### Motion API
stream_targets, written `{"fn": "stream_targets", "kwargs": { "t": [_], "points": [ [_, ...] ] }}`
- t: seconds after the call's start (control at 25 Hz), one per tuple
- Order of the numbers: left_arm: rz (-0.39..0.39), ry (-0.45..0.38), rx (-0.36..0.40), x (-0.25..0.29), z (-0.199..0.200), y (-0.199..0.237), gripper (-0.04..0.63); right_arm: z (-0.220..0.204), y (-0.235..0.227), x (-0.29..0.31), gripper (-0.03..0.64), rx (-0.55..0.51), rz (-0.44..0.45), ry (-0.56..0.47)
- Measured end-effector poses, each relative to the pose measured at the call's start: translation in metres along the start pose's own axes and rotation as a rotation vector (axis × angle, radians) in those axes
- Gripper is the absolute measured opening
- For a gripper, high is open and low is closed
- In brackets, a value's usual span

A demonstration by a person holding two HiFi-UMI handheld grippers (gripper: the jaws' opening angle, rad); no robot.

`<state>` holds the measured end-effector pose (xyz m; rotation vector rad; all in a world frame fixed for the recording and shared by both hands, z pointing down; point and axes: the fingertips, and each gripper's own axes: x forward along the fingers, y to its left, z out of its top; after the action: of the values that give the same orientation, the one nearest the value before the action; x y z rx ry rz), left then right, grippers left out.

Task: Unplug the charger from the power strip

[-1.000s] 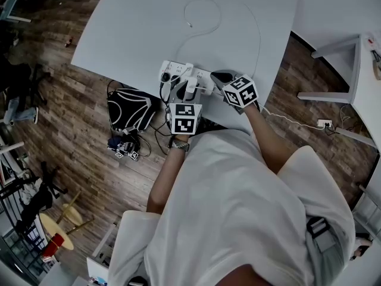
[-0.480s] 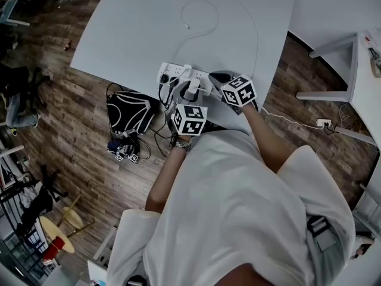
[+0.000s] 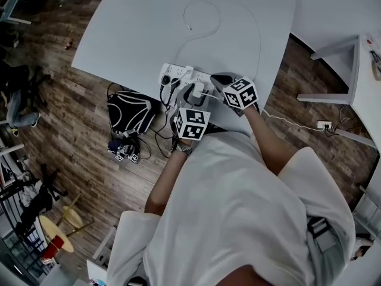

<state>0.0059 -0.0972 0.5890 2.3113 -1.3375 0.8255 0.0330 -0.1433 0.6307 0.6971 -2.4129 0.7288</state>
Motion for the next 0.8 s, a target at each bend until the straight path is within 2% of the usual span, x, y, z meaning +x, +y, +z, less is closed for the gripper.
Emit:
{"fn": "stream_targets", "kwargs": {
  "t": [0.28,0.6,0.8],
  "points": [
    [-0.046,-0.011,-0.054,-0.009,-0.006,-0.002,0.224,0.000,-0.001,-0.001,0.002,0.009,-0.004,-0.009],
    [-0.057,-0.034,-0.106,-0.017,-0.004,0.000,0.222,0.001,-0.001,0.000,0.002,0.008,-0.016,-0.010],
    [-0.037,-0.025,-0.125,-0.023,-0.016,0.002,0.222,0.002,0.000,0.001,0.002,0.011,-0.025,-0.015]
  ]
}}
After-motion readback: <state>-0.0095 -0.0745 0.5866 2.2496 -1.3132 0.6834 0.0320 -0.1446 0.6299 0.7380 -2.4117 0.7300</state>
